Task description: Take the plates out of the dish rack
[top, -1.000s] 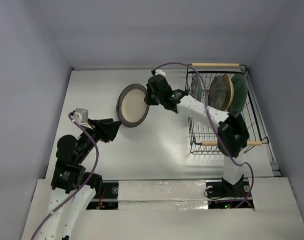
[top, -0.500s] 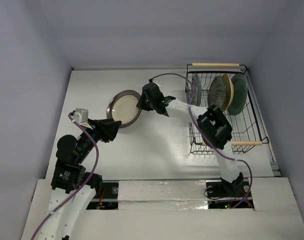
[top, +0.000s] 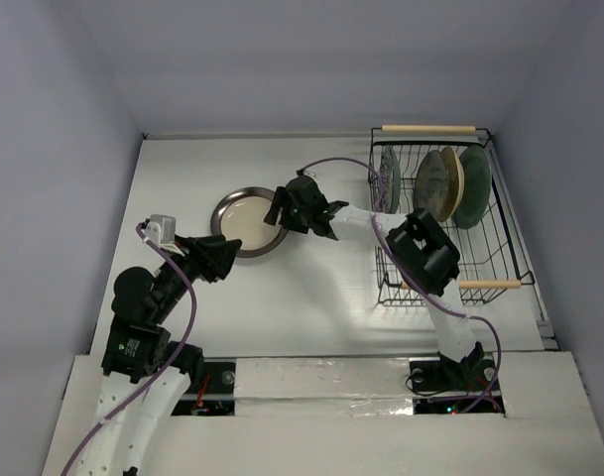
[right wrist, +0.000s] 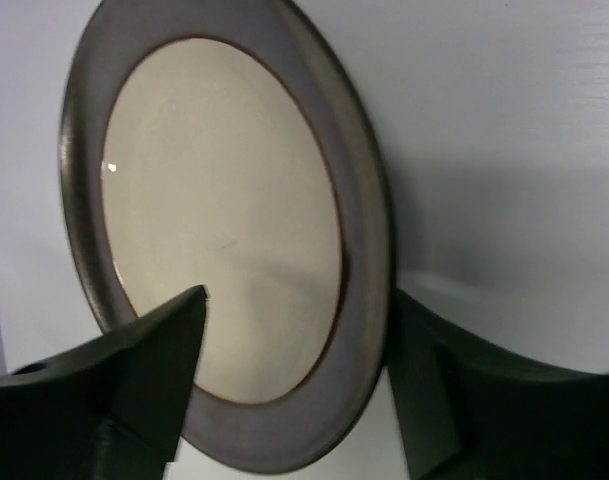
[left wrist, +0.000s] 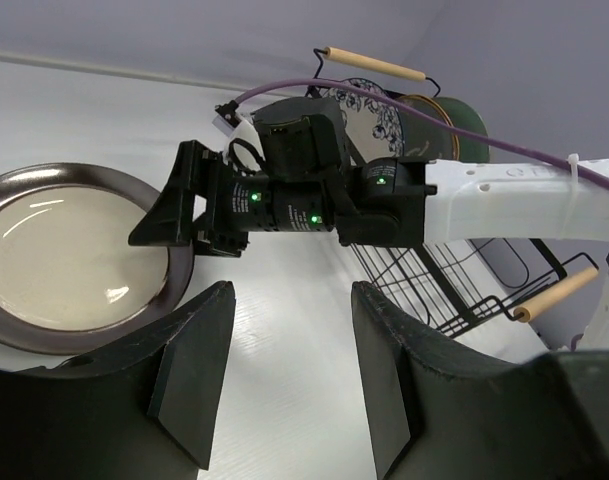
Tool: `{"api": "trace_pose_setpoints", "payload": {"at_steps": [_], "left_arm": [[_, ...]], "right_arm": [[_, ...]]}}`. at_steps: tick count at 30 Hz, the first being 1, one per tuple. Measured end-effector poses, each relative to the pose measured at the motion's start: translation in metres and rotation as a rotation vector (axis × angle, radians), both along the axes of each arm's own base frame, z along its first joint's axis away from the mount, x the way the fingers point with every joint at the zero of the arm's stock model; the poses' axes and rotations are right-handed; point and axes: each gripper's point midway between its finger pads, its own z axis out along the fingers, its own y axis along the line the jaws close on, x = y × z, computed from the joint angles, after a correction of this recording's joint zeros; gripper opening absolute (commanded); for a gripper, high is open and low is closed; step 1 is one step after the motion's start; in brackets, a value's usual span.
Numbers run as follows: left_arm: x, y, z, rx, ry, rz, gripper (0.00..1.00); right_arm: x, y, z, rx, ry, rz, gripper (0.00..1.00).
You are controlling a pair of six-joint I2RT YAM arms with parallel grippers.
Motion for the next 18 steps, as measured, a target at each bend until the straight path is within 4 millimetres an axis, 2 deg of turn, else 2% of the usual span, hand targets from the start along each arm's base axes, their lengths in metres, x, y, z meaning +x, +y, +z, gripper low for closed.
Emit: {"api": "trace_pose_setpoints", "payload": {"at_steps": [3,4,7,9,11,12,15,18], "left_arm": [[0.001,0.000,-0.001,0.001,0.003,0.000,0.47],[0.001,0.000,-0.001,0.001,0.003,0.000,0.47],[0.001,0.000,-0.001,0.001,0.003,0.000,0.47],[0.001,0.000,-0.001,0.001,0.003,0.000,0.47],[0.001,0.000,-0.001,0.001,0.003,0.000,0.47],[0.001,0.000,-0.001,0.001,0.003,0.000,0.47],[0.001,0.000,-0.001,0.001,0.003,0.000,0.47],[0.000,0.000,-0.001,0.001,0.003,-0.001,0.47]], "right_arm": [[-0.004,-0.006,-0.003,-0.040,-0.005,0.020,0.89],[-0.004,-0.007,0.001,-0.051,-0.014,0.026,0.89],[-0.006,-0.017,0.029,-0.081,-0.064,0.038,0.86],[-0.008,-0.028,0.063,-0.093,-0.130,0.034,0.74],[-0.011,-0.044,0.107,-0.103,-0.215,0.018,0.27],[-0.013,-0.055,0.131,-0.112,-0.263,0.002,0.00],[-0.021,-0.099,0.209,-0.141,-0.413,-0.095,0.00],[-0.030,-0.151,0.266,-0.200,-0.528,-0.211,0.00]]}}
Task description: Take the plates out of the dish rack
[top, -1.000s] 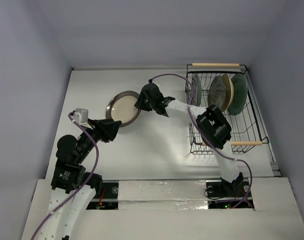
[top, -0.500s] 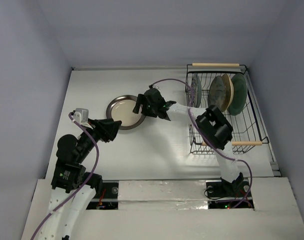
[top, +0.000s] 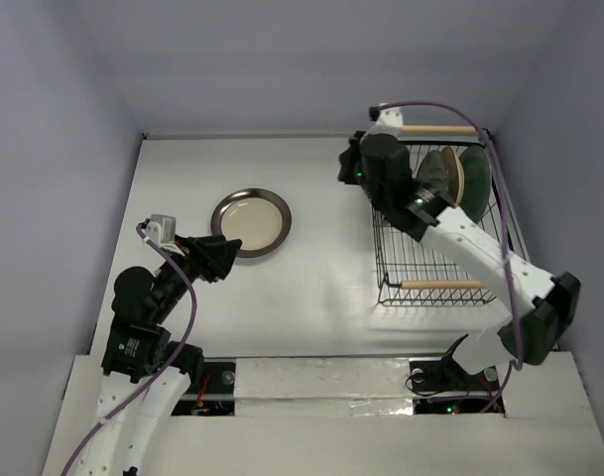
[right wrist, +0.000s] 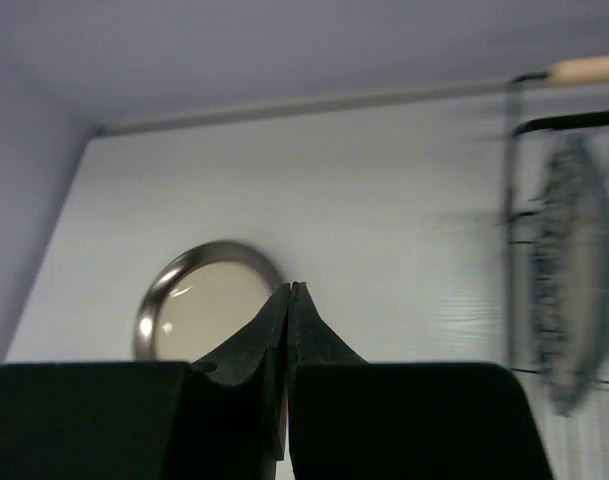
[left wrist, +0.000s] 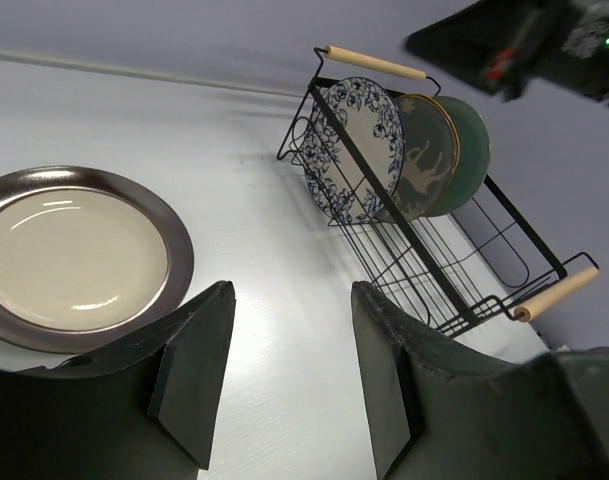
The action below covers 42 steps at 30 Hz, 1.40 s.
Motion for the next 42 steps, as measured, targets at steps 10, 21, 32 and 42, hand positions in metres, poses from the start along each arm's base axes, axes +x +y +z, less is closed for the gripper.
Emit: {"api": "trace_pose_setpoints", "payload": {"at_steps": [10,21,32,42], "left_arm": [[0.000,0.000,0.000,0.000,0.000,-0.002,0.47],[0.000,0.000,0.000,0.000,0.000,-0.003,0.47],[-0.001,0.000,0.000,-0.001,-0.002,-0.003,0.47],[-0.001,0.000,0.000,-0.001,-0.002,-0.004,0.47]], "right_arm": [[0.022,-0.137,-0.040,-0.438,0.136,-0.361,0.73],[0.047,-0.160,-0.122,-0.743,0.343,-0.420,0.42],[0.057,-0.168,-0.126,-0.809,0.362,-0.476,0.01],[0.057,-0.174,-0.089,-0.835,0.325,-0.495,0.00]]}}
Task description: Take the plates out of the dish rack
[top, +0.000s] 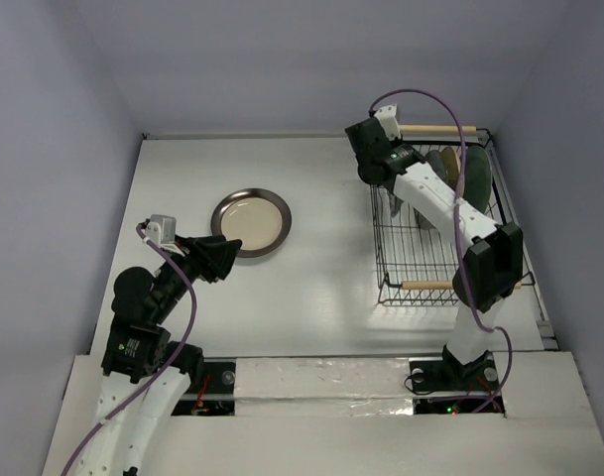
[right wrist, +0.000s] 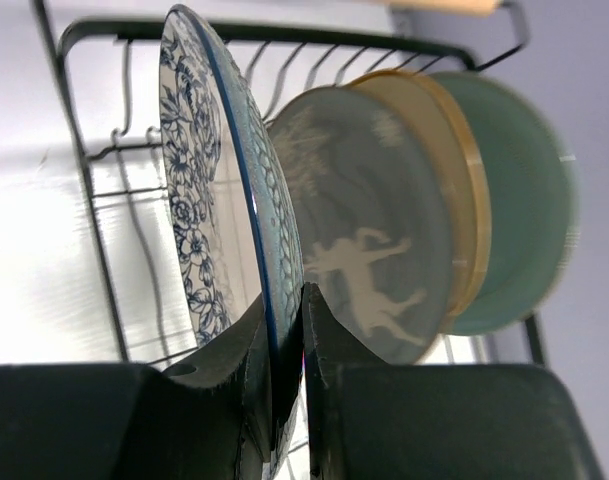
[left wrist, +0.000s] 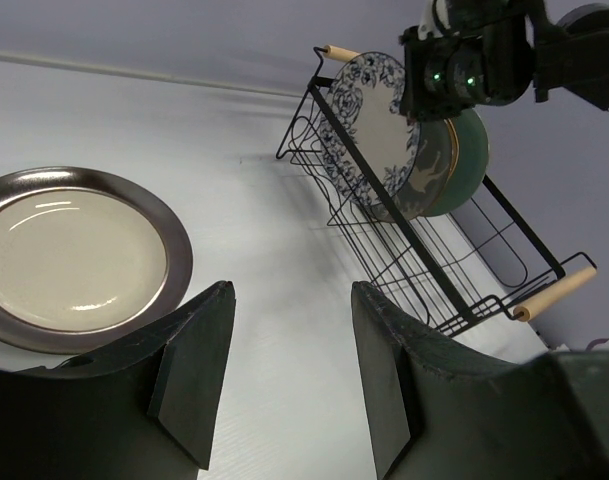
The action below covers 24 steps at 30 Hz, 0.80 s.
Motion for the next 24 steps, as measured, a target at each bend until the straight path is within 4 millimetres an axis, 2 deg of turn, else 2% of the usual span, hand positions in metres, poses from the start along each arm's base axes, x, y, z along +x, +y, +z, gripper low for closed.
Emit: {"api": "trace_pose_setpoints", "payload": {"at_steps": [6,12,15,17,18,19,20,24], "left_arm": [[0.000,0.000,0.000,0.000,0.000,0.000,0.47],[0.000,0.000,0.000,0.000,0.000,0.002,0.47],[0.001,0.001,0.000,0.000,0.000,0.007,0.47],[0.001,0.002,0.000,0.000,0.001,0.009,0.47],[0.001,0.002,0.000,-0.001,0.001,0.009,0.47],[0.001,0.002,0.000,-0.001,0.001,0.010,0.47],[0.002,0.003,0.000,-0.001,0.001,0.013,0.47],[0.002,0.003,0.000,-0.003,0.003,0.017,0.47]], "right_arm": [[-0.016,-0.014,0.056,0.015,-0.090,-0.007,0.00],[-0.059,-0.034,0.133,0.136,-0.273,0.002,0.00],[-0.084,-0.029,0.167,0.295,-0.392,0.089,0.00],[-0.095,-0.011,0.178,0.437,-0.458,0.191,0.00],[-0.097,0.001,0.180,0.500,-0.477,0.239,0.00],[-0.096,0.021,0.179,0.600,-0.490,0.312,0.00],[-0.095,0.029,0.178,0.634,-0.491,0.340,0.00],[-0.066,0.117,0.153,0.906,-0.416,0.532,0.00]]}}
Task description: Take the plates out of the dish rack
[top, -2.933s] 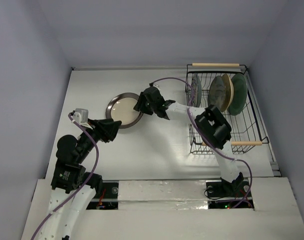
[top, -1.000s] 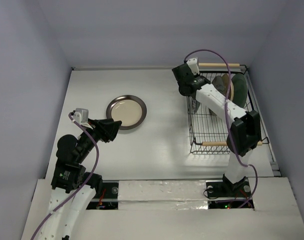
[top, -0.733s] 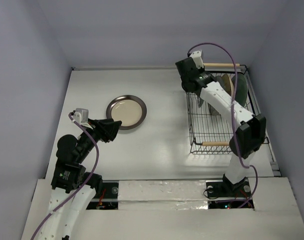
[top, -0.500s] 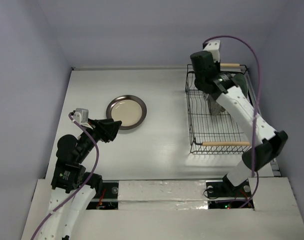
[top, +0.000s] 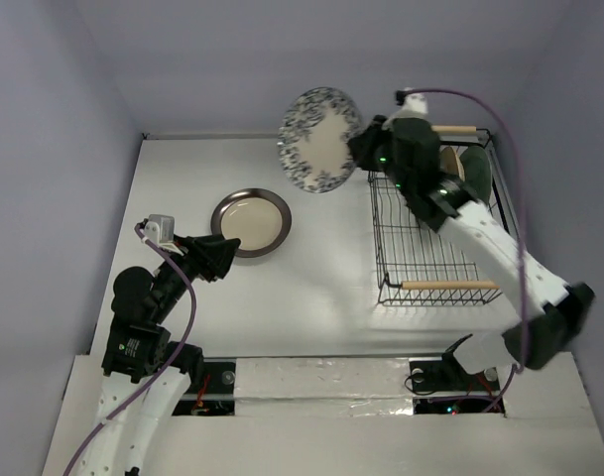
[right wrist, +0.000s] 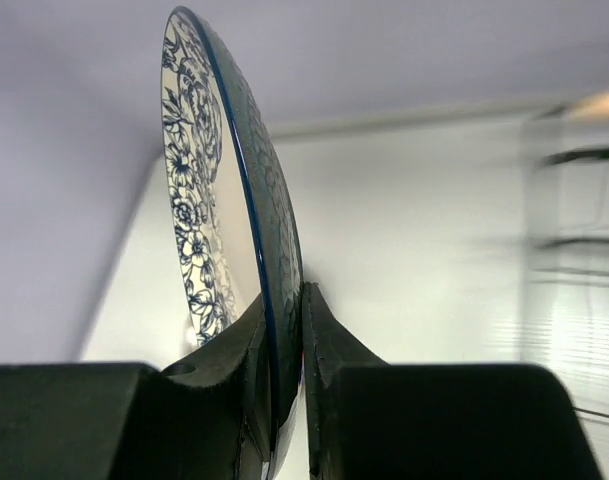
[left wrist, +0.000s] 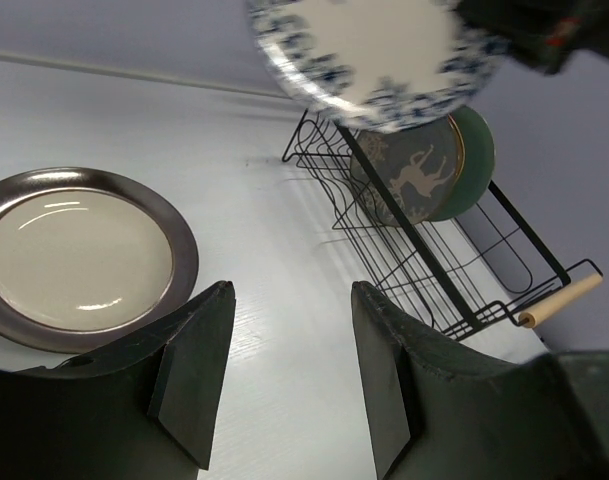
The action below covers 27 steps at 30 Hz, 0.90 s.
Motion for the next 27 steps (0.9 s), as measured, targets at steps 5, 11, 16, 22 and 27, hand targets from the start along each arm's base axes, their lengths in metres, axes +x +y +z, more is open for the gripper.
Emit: {"api": "trace_pose_setpoints", "payload": {"at_steps": [5,11,16,22,27], "left_arm": [[0.000,0.000,0.000,-0.001,0.001,0.004,0.47],[0.000,0.000,0.000,-0.001,0.001,0.004,0.47],[0.000,0.000,0.000,-0.002,0.002,0.003,0.47],[0.001,0.000,0.000,-0.002,0.003,0.003,0.47],[0.001,0.000,0.000,-0.002,0.003,0.003,0.47]], "right_arm": [[0.033,0.104,-0.112,0.131,0.228,0.224,0.00],[0.019,0.154,-0.223,0.154,0.495,0.304,0.00],[0.021,0.174,-0.248,0.216,0.536,0.319,0.00],[0.025,0.185,-0.273,0.268,0.560,0.316,0.01],[0.022,0.185,-0.300,0.281,0.616,0.295,0.08]]}}
